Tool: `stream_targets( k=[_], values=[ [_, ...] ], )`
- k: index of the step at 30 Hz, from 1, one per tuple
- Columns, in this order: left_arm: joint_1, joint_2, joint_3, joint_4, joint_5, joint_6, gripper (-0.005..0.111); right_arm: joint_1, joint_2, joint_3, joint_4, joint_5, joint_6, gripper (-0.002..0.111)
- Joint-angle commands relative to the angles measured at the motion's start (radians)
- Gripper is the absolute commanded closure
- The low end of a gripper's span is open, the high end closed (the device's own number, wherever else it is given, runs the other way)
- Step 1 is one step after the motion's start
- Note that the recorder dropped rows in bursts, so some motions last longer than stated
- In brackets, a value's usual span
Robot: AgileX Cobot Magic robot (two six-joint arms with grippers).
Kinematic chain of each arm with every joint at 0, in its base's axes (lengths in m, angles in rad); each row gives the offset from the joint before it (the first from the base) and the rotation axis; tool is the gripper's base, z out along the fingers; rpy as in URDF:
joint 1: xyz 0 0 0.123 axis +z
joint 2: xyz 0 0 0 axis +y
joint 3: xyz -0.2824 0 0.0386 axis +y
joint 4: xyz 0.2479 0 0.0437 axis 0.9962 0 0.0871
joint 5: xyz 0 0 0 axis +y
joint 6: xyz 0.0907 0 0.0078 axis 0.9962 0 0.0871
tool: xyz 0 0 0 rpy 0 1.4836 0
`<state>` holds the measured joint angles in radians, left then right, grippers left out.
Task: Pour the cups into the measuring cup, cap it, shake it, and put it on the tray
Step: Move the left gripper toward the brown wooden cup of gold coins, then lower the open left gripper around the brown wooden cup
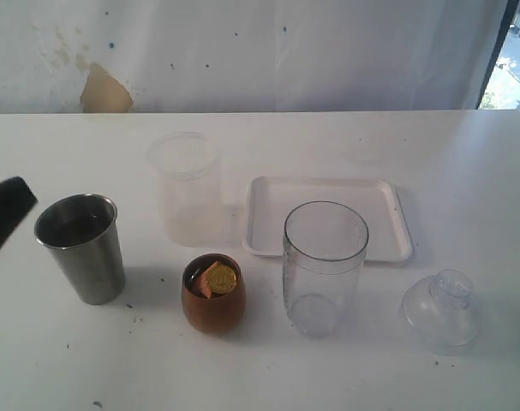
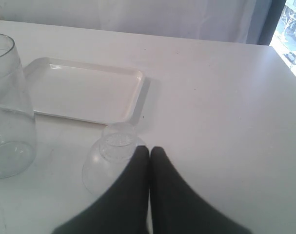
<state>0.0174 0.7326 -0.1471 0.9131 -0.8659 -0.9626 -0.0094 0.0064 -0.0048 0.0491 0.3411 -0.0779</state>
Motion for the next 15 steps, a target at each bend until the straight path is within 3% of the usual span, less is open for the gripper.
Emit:
stream_targets(
  k=[1, 6, 10, 15],
  values=[
    [-0.008, 0.126, -0.006, 0.107, -0.173, 0.047, 0.020, -0.002, -0.006, 0.005, 0.001, -0.005, 0.003, 0.108],
    [-0.045, 0.268, -0.006, 0.144, -0.285, 0.154, 0.020, -0.002, -0.006, 0.005, 0.001, -0.005, 0.003, 0.108],
    [-0.158, 0.380, -0.006, 0.087, -0.251, 0.305, 0.020, -0.002, -0.006, 0.005, 0.001, -0.005, 0.003, 0.108],
    [-0.295, 0.505, -0.006, -0.126, -0.222, 0.492, 0.020, -0.002, -0.006, 0.005, 0.001, -0.005, 0.003, 0.108]
  ],
)
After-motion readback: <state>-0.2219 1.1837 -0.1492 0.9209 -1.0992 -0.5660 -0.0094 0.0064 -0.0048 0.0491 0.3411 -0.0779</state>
